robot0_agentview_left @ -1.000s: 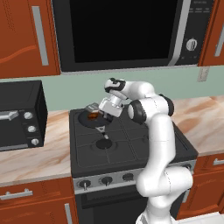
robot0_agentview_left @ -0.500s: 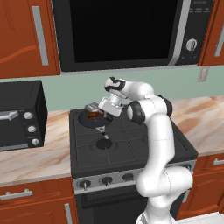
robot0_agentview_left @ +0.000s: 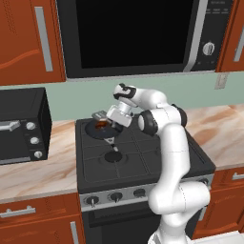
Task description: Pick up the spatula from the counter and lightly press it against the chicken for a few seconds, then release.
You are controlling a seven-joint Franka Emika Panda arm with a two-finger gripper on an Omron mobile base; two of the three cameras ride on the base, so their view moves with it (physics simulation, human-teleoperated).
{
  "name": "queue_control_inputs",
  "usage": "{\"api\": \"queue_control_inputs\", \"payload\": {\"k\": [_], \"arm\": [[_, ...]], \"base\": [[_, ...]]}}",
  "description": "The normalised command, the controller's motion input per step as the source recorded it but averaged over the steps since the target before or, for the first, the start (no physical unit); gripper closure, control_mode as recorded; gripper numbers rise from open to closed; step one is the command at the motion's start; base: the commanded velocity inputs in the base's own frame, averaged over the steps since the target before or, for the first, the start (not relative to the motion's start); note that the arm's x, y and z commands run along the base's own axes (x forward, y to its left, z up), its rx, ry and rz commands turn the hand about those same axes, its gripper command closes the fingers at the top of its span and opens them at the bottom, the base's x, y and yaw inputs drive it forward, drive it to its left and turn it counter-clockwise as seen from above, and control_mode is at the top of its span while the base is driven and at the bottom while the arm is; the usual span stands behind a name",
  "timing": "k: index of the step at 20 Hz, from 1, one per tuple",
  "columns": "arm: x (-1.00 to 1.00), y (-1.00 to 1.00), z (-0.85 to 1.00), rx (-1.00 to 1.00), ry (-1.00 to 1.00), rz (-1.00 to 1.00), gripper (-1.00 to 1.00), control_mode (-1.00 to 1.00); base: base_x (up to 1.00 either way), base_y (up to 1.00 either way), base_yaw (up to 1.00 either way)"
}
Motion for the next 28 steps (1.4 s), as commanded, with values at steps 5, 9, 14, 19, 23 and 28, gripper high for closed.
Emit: {"api": "queue_control_inputs", "payload": {"k": [5,9,14,19,23,28], "arm": [[0.0,0.13,-0.08,-0.01,0.0,0.0,1.0,-1.0],[-0.1,0.08,0.0,0.0,0.0,0.0,1.0,-1.0],[-0.4,0.0,0.0,0.0,-0.01,0.0,1.0,-1.0],[-0.51,0.0,0.16,0.0,-0.05,0.0,1.0,-1.0],[-0.57,0.0,0.25,0.0,-0.09,0.0,1.0,-1.0],[-0.56,0.0,0.25,0.0,-0.12,0.0,1.0,-1.0]], "base": [[0.0,0.0,0.0],[0.0,0.0,0.0],[0.0,0.0,0.0],[0.0,0.0,0.0],[0.0,0.0,0.0],[0.0,0.0,0.0]]}}
